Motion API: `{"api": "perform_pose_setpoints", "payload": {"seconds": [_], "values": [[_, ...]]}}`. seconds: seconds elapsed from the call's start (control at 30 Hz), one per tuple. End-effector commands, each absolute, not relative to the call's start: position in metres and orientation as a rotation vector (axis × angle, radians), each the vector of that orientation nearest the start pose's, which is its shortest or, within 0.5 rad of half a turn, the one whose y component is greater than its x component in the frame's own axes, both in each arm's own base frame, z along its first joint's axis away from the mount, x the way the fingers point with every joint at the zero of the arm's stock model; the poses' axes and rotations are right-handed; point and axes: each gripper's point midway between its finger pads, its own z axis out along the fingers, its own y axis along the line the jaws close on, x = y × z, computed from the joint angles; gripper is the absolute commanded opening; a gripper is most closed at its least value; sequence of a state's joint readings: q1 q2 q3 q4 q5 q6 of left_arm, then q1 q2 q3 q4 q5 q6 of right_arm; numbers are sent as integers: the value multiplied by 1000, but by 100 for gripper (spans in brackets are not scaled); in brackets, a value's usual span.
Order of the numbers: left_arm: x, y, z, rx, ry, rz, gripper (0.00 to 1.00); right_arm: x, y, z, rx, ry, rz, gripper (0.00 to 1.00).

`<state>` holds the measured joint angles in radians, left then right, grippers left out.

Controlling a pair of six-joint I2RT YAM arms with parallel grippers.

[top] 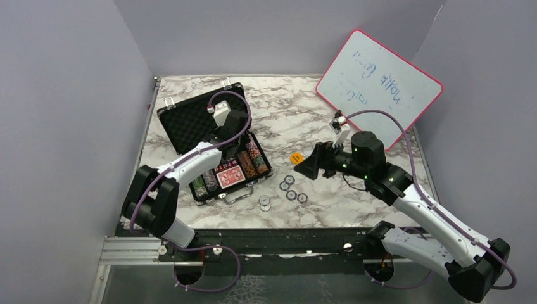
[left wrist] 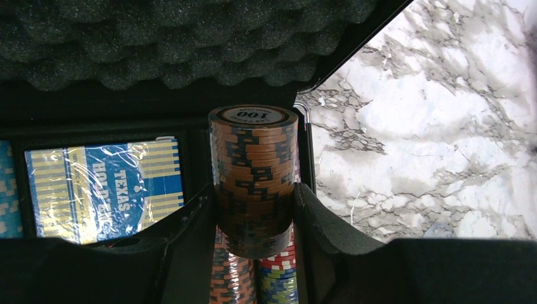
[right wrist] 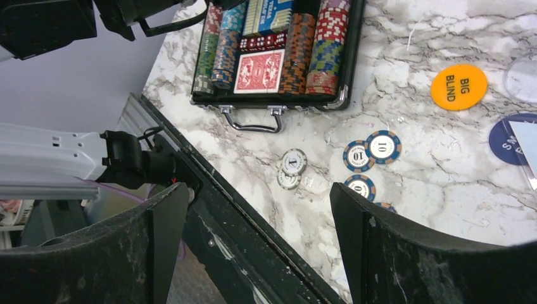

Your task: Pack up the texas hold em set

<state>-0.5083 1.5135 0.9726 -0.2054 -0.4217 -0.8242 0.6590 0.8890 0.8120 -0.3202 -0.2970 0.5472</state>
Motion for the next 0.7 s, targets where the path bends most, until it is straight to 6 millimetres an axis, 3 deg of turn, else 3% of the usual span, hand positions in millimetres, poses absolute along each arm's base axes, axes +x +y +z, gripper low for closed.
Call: {"api": "perform_pose_setpoints", "payload": {"seconds": [0.0,0.17,0.67], "values": [[386,-157,118,-585,2153,-213,0,195,246,238,-340,2094,1062,84],[382,-150,103,-584,2190,-154,0,194,246,235,-360,2095,1064,84],[374,-160,74,-581,2298,-171,0,195,245,234,-351,2099,1049,84]]}}
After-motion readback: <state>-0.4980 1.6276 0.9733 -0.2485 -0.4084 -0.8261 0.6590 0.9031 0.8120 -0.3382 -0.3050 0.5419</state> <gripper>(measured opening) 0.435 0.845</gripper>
